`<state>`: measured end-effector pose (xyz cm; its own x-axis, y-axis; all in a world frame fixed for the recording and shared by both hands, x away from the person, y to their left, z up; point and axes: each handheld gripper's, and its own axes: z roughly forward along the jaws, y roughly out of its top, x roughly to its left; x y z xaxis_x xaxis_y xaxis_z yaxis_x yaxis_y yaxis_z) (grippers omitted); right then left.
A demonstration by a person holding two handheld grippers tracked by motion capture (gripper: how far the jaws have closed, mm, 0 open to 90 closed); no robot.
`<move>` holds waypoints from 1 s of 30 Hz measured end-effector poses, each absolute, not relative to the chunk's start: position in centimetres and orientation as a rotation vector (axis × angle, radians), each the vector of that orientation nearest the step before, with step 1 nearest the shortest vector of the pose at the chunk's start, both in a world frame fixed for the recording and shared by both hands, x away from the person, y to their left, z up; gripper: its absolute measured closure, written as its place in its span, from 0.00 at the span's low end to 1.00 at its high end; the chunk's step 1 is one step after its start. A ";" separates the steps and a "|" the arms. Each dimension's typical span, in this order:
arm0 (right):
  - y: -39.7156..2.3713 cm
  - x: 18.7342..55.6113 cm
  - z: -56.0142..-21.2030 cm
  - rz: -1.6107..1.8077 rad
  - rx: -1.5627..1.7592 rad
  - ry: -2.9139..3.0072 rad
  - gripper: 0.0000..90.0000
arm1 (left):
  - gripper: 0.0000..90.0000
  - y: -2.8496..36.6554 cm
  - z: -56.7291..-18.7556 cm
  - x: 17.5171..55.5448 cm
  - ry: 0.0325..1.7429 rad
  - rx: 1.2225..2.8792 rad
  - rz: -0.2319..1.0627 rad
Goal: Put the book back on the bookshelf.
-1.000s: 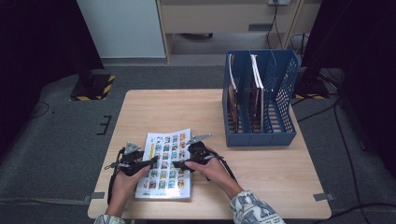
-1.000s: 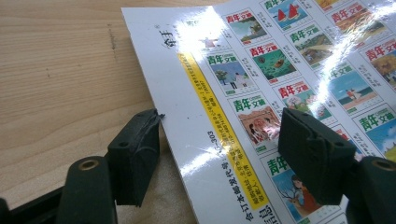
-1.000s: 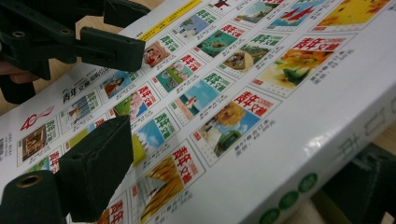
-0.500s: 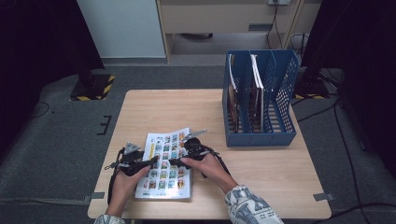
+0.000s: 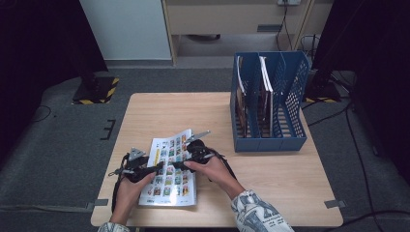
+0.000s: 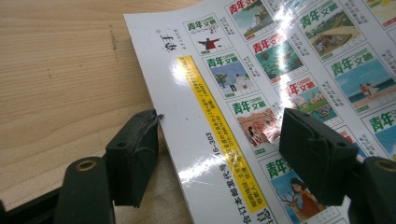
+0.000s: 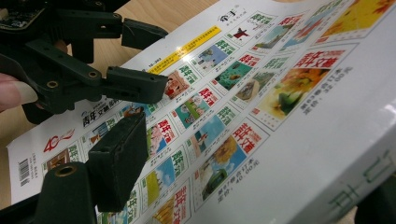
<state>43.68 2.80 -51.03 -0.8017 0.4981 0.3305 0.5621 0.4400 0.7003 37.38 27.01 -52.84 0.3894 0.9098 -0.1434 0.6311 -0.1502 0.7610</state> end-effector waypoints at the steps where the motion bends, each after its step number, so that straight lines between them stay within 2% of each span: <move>1: 2.9 43.7 -51.0 -1.306 -0.962 -2.600 0.26 | 0.31 27.0 -52.8 37.4 1.329 1.872 0.455; 14: 3.9 44.1 -51.2 -1.282 -0.997 -2.574 0.23 | 0.31 27.0 -52.8 37.4 1.327 1.873 0.457; 18: 3.9 44.3 -51.3 -1.266 -1.056 -2.538 0.30 | 0.31 27.1 -52.9 37.4 1.337 1.865 0.447; 21: 3.8 44.6 -51.2 -1.250 -1.093 -2.520 0.39 | 0.31 27.1 -52.9 37.4 1.353 1.857 0.439; 22: 3.8 44.6 -51.2 -1.250 -1.093 -2.520 0.39 | 0.31 27.1 -52.9 37.4 1.353 1.857 0.439; 23: 3.9 44.6 -51.1 -1.253 -1.101 -2.519 0.45 | 0.31 27.1 -52.8 37.4 1.368 1.855 0.433; 25: 3.9 44.7 -51.0 -1.256 -1.104 -2.521 0.47 | 0.31 27.1 -52.8 37.4 1.374 1.850 0.429; 30: 3.9 45.0 -50.2 -1.276 -1.161 -2.496 0.65 | 0.32 27.2 -52.6 37.4 1.379 1.862 0.433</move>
